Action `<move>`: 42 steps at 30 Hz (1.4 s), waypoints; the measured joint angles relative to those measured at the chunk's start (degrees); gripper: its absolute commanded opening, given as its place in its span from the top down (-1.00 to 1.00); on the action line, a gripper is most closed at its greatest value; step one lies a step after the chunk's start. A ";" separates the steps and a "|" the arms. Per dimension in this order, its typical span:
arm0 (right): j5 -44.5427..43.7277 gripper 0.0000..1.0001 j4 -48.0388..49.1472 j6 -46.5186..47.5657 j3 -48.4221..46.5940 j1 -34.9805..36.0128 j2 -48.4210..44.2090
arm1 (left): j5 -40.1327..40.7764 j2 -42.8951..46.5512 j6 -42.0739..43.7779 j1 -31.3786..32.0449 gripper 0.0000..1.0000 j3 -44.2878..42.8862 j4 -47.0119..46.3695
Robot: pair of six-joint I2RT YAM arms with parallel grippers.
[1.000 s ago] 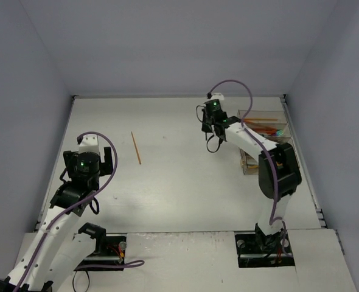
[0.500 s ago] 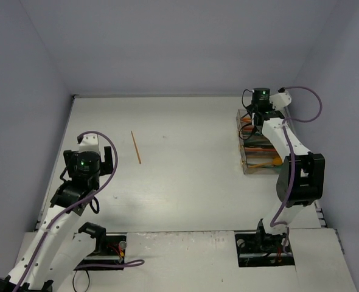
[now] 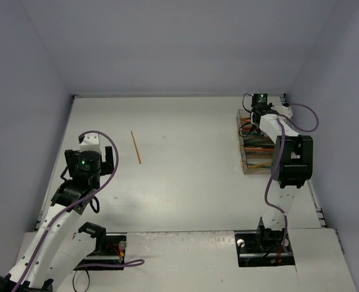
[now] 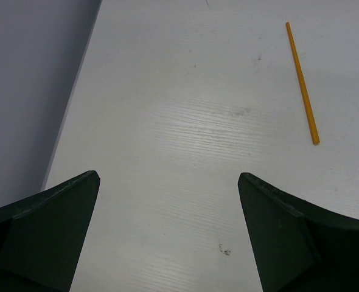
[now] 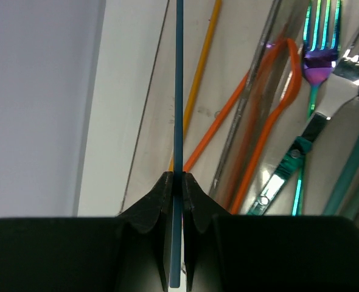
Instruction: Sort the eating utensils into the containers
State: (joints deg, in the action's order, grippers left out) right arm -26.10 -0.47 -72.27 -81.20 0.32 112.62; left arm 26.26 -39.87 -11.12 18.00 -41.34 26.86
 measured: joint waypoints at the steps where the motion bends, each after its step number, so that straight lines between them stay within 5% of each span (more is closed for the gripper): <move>1: -0.17 1.00 0.09 -0.51 -0.79 0.00 0.78 | -0.10 -0.16 0.01 0.00 -0.95 0.00 -0.01; 7: -0.62 0.94 0.55 -2.17 -4.57 0.02 3.27 | -0.75 -1.42 0.01 0.00 -0.95 0.00 -0.05; 15: 0.17 0.27 0.68 -4.02 -4.93 0.02 6.61 | -1.41 -1.67 0.03 0.00 -0.95 0.00 -0.09; 25: 4.96 -0.26 3.30 2.03 -4.99 0.02 5.92 | -5.12 -2.07 -1.37 0.00 -0.95 -0.01 -0.74; 42: 29.08 -0.56 8.22 28.42 14.06 -4.66 -31.84 | -17.50 -33.51 -21.90 0.04 -0.95 -15.74 -2.11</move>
State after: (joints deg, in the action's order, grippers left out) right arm 2.98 7.74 -43.85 -67.14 -4.34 80.78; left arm 8.76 -73.38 -33.02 18.04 -57.08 24.75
